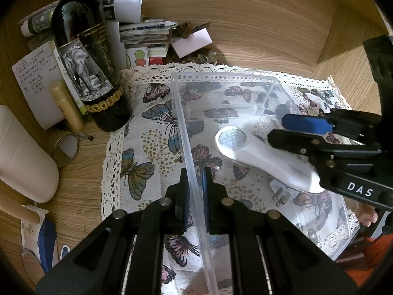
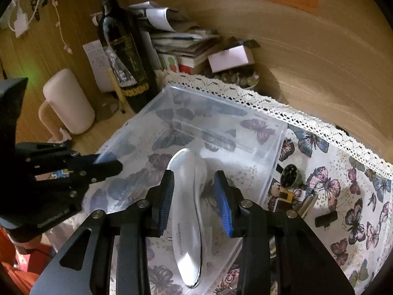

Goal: Organize rigid objects
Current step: 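Lower the trimmer into the box and release it, then grasp the silver metal cylinder with the right tool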

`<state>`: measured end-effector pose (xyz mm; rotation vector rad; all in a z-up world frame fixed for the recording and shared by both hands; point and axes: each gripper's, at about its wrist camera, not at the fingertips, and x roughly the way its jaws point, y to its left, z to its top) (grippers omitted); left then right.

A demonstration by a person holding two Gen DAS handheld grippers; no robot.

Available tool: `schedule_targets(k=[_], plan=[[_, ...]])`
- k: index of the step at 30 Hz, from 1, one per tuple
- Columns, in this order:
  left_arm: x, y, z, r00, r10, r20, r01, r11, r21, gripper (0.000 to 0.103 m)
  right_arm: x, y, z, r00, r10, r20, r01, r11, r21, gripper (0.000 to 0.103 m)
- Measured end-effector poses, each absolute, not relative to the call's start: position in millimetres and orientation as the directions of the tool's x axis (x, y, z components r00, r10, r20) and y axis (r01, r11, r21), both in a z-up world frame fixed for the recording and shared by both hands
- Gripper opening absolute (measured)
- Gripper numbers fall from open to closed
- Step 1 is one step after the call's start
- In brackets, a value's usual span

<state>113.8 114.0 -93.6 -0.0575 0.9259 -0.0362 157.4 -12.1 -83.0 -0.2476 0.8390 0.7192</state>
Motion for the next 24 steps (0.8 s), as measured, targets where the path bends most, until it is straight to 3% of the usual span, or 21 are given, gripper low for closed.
schedule_targets(k=[9,16,24], plan=[[113.9,114.1,-93.5,0.601,-0.056,-0.798,0.007,0.998,-0.065,0.009,156.4,-38.2,-58.2,0.536,0.483,-0.692,-0.619,0.782,0.066,0.032],[114.0,113.7,-93.3,0.601,-0.055,-0.797,0.007,0.998,-0.064,0.009,159.3,-85.6,-35.2,0.638,0.439,-0.633,-0.521,0.851,0.065,0.043],[114.0,114.0,-93.5,0.601,-0.055,-0.797,0.006,0.998,-0.065,0.009,179.0,-112.5,-64.3,0.615,0.355,-0.704,-0.439,0.896,0.067,0.044]])
